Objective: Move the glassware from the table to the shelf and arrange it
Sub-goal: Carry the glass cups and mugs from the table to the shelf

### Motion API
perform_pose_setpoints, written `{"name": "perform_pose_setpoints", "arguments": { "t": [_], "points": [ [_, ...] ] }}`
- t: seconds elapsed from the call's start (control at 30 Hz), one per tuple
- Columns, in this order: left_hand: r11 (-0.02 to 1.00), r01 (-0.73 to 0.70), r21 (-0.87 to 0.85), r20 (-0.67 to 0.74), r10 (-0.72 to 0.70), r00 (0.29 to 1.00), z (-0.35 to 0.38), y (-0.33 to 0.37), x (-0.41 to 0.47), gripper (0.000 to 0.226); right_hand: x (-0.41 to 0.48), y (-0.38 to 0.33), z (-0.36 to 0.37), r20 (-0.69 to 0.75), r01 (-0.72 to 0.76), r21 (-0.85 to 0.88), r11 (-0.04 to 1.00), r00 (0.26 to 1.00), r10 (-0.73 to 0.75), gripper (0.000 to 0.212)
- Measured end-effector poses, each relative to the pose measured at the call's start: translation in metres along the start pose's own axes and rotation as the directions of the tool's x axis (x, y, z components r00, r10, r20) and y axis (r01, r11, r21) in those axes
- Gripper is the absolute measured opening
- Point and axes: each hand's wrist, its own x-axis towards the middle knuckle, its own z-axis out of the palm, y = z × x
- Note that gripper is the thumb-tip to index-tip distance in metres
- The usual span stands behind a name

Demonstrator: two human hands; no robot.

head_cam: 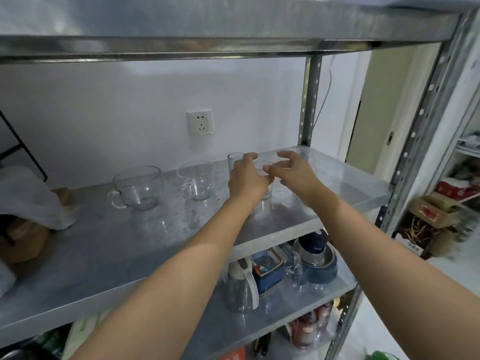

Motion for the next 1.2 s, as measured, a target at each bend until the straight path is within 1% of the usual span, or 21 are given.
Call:
{"name": "perform_pose_setpoints", "arguments": {
  "t": [0.07,0.13,0.2,0.27,0.33,0.37,0.5,0.57,0.63,0.7,0.77,0.83,0.93,1.0,1.2],
  "points": [
    [0.998,-0.042,0.048,-0.038,0.044,0.998,-0.001,0.004,-0.003,0.062,-0.008,-0.005,-0.005,-0.055,0.014,-0.006,1.000,0.998,-0.014,0.068],
    [0.994,-0.095,0.047,-0.071,0.098,0.993,-0.003,0.011,-0.006,0.056,-0.018,-0.013,-0.011,-0.123,0.049,0.002,0.999,0.991,-0.048,0.065],
    [0.987,-0.157,-0.041,-0.091,0.153,0.984,-0.007,0.020,-0.011,0.049,-0.031,-0.021,-0.017,-0.190,0.094,0.024,0.995,0.978,-0.088,0.060],
    [0.953,-0.219,-0.211,-0.084,0.205,0.975,-0.009,0.032,-0.019,0.042,-0.044,-0.027,-0.027,-0.252,0.107,0.038,0.994,0.963,-0.095,0.055],
    [0.893,-0.239,-0.381,-0.016,0.252,0.968,-0.004,0.046,-0.033,0.036,-0.059,-0.028,-0.040,-0.319,0.115,0.043,0.992,0.943,-0.095,0.050],
    [0.873,-0.231,-0.430,0.033,0.271,0.962,0.002,0.052,-0.040,0.034,-0.067,-0.027,-0.048,-0.357,0.116,0.035,0.993,0.929,-0.096,0.048],
    [0.846,-0.139,-0.514,0.257,0.306,0.917,0.043,0.073,-0.073,0.036,-0.118,-0.013,-0.086,-0.489,0.064,-0.030,0.997,0.869,-0.071,0.044],
    [0.833,-0.104,-0.543,0.361,0.344,0.867,0.064,0.088,-0.093,0.034,-0.148,-0.003,-0.110,-0.548,0.017,-0.066,0.998,0.835,-0.051,0.046],
    [0.815,-0.101,-0.571,0.443,0.409,0.798,0.087,0.105,-0.117,0.034,-0.182,0.007,-0.136,-0.616,-0.026,-0.063,0.998,0.787,-0.019,0.045],
    [0.807,-0.113,-0.580,0.502,0.463,0.731,0.112,0.122,-0.142,0.032,-0.218,0.017,-0.160,-0.692,-0.070,-0.045,0.997,0.722,0.019,0.043],
    [0.813,-0.112,-0.571,0.559,0.486,0.672,0.137,0.139,-0.170,0.025,-0.257,0.023,-0.182,-0.753,-0.111,-0.023,0.994,0.656,0.056,0.038],
    [0.821,-0.117,-0.559,0.613,0.504,0.608,0.159,0.158,-0.196,0.024,-0.296,0.026,-0.203,-0.803,-0.143,-0.005,0.990,0.591,0.081,0.036],
    [0.803,-0.129,-0.582,0.661,0.560,0.500,0.185,0.190,-0.242,0.027,-0.354,0.027,-0.233,-0.862,-0.180,0.020,0.984,0.495,0.108,0.039],
    [0.793,-0.123,-0.597,0.687,0.584,0.432,0.198,0.210,-0.279,0.025,-0.395,0.028,-0.250,-0.894,-0.191,0.026,0.981,0.434,0.109,0.038],
    [0.788,-0.102,-0.607,0.757,0.613,0.225,0.233,0.253,-0.412,0.025,-0.530,0.038,-0.290,-0.960,-0.258,0.077,0.963,0.242,0.142,0.040]
  ]
}}
